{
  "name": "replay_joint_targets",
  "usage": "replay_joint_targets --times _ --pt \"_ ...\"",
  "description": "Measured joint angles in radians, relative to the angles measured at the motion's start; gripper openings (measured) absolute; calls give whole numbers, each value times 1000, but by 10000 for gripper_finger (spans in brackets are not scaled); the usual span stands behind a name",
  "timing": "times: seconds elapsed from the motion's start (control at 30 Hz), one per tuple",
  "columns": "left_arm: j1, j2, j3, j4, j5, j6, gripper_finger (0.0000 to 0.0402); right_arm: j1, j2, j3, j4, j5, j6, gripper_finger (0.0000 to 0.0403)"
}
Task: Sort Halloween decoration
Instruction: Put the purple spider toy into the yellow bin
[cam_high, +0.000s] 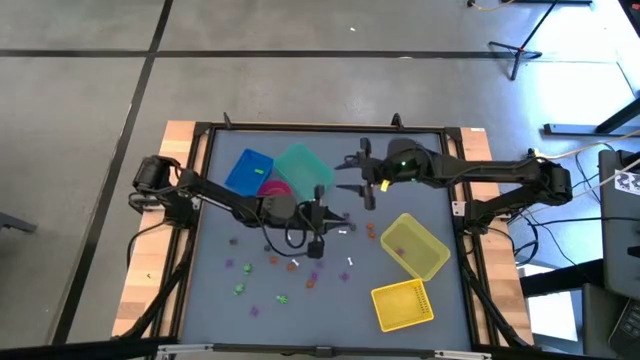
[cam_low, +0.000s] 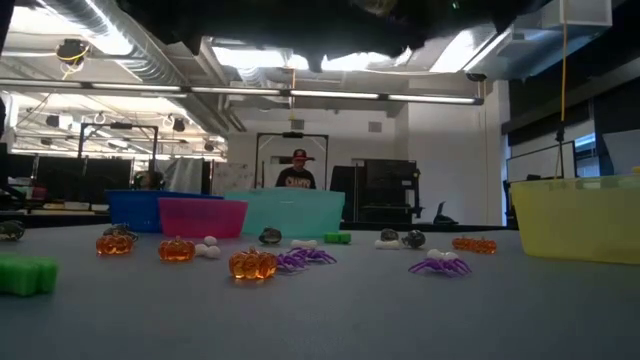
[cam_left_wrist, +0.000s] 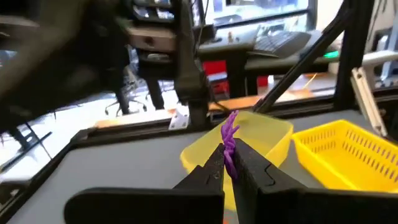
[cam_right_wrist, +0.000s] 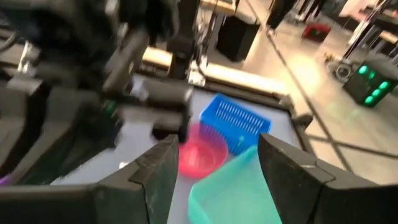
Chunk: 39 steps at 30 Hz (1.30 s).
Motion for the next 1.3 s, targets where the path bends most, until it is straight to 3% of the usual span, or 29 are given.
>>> replay_joint_targets --times 0.2,0.8,1.3 --pt "-10 52 76 26 0 0 0 0 0 96 -12 -3 1 220" --pt "-9 468 529 16 8 -1 0 0 0 268 -19 -10 2 220" --pt "19 629 581 -1 4 -1 0 0 0 276 -71 -8 2 220"
